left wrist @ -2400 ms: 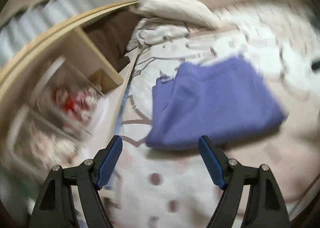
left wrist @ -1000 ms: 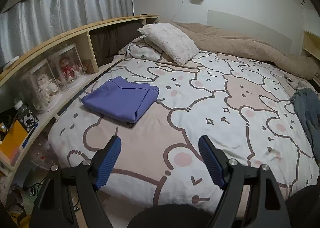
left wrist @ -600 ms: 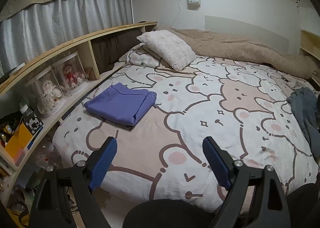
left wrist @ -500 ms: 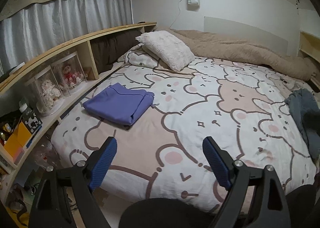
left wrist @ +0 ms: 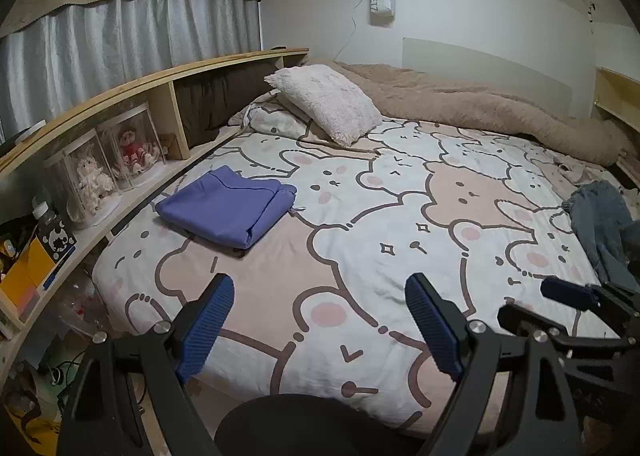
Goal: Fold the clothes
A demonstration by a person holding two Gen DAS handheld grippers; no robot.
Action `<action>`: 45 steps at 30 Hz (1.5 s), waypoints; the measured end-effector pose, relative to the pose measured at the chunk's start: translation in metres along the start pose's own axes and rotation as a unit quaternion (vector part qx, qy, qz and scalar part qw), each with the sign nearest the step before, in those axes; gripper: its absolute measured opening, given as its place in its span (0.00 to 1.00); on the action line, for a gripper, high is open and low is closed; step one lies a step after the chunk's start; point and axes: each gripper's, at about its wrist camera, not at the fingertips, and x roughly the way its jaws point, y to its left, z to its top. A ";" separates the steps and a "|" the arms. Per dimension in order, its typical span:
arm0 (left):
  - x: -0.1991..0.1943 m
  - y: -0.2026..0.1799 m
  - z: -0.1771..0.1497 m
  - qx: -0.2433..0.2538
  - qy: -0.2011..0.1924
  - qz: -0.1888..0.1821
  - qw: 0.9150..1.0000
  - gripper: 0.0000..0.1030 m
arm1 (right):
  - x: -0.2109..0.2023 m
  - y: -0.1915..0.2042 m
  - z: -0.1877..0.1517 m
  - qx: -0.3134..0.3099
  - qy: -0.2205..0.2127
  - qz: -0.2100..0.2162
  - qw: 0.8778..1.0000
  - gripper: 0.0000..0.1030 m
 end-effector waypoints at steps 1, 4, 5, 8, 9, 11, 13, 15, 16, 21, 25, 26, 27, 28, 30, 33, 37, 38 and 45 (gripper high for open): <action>0.001 -0.001 -0.001 0.001 0.000 0.004 1.000 0.85 | 0.002 -0.001 0.000 -0.002 -0.004 -0.003 1.000 0.64; 0.004 -0.001 -0.002 -0.003 0.001 0.015 1.000 0.85 | 0.006 -0.004 -0.001 -0.005 -0.016 -0.007 1.000 0.64; 0.004 -0.001 -0.003 -0.005 0.001 0.019 1.000 0.85 | 0.008 -0.005 -0.001 -0.006 -0.019 -0.010 1.000 0.64; 0.007 -0.001 -0.003 -0.008 0.003 0.025 1.000 0.85 | 0.013 -0.006 -0.003 -0.014 -0.024 -0.022 0.999 0.64; 0.007 -0.001 -0.003 -0.009 0.004 0.025 1.000 0.85 | 0.014 -0.006 -0.003 -0.017 -0.024 -0.025 0.999 0.64; 0.007 -0.001 -0.003 -0.011 0.003 0.025 1.000 0.85 | 0.016 -0.006 -0.005 -0.023 -0.024 -0.026 0.999 0.64; 0.007 -0.002 -0.003 -0.008 0.002 0.026 1.000 0.85 | 0.016 -0.006 -0.005 -0.025 -0.024 -0.027 0.999 0.64; 0.006 -0.003 -0.003 -0.005 -0.001 0.028 1.000 0.85 | 0.015 -0.007 -0.006 -0.027 -0.028 -0.027 0.999 0.64; 0.005 -0.003 -0.004 -0.003 -0.002 0.029 1.000 0.85 | 0.014 -0.007 -0.006 -0.029 -0.030 -0.027 0.999 0.64; 0.003 -0.004 -0.004 0.001 -0.006 0.033 0.999 0.85 | 0.010 -0.009 -0.007 -0.038 -0.039 -0.038 0.998 0.64; 0.001 -0.004 -0.004 0.002 -0.008 0.033 0.999 0.85 | 0.007 -0.014 -0.007 -0.038 -0.045 -0.047 0.997 0.64; 0.001 -0.005 -0.004 0.002 -0.008 0.034 0.999 0.85 | 0.007 -0.016 -0.007 -0.037 -0.046 -0.049 0.997 0.64; 0.001 -0.005 -0.004 0.002 -0.008 0.034 0.999 0.85 | 0.006 -0.017 -0.008 -0.036 -0.046 -0.049 0.997 0.64; 0.000 -0.005 -0.004 0.001 -0.008 0.034 0.999 0.85 | 0.006 -0.018 -0.008 -0.036 -0.046 -0.051 0.997 0.64; -0.001 -0.005 -0.004 0.000 -0.009 0.034 0.999 0.85 | 0.006 -0.019 -0.007 -0.035 -0.046 -0.052 0.997 0.64; -0.001 -0.005 -0.005 0.001 -0.009 0.037 0.999 0.85 | 0.006 -0.020 -0.006 -0.035 -0.048 -0.054 0.997 0.64; -0.001 -0.006 -0.004 0.000 -0.009 0.037 0.999 0.85 | 0.007 -0.022 -0.007 -0.035 -0.047 -0.056 0.997 0.64; -0.001 -0.006 -0.004 -0.001 -0.009 0.038 0.999 0.85 | 0.007 -0.023 -0.007 -0.035 -0.047 -0.056 0.997 0.64; 0.000 -0.004 -0.003 -0.003 -0.009 0.037 0.999 0.85 | 0.006 -0.024 -0.007 -0.036 -0.047 -0.058 0.997 0.64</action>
